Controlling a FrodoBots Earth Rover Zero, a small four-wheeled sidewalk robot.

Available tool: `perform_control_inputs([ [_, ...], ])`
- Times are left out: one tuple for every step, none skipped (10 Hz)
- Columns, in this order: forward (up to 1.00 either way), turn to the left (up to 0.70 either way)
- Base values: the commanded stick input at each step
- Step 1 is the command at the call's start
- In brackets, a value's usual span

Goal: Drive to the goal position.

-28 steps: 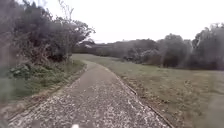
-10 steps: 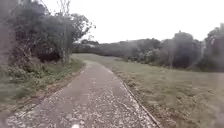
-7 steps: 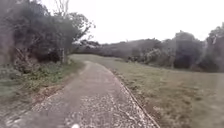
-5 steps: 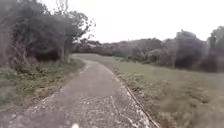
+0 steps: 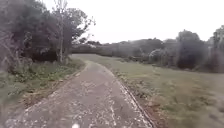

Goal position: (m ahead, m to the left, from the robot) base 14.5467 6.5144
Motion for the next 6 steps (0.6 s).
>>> perform_control_inputs([
  [0.70, 0.00],
  [0.70, 0.00],
  [0.70, 0.00],
  [0.70, 0.00],
  [0.70, 0.00],
  [0.70, 0.00],
])
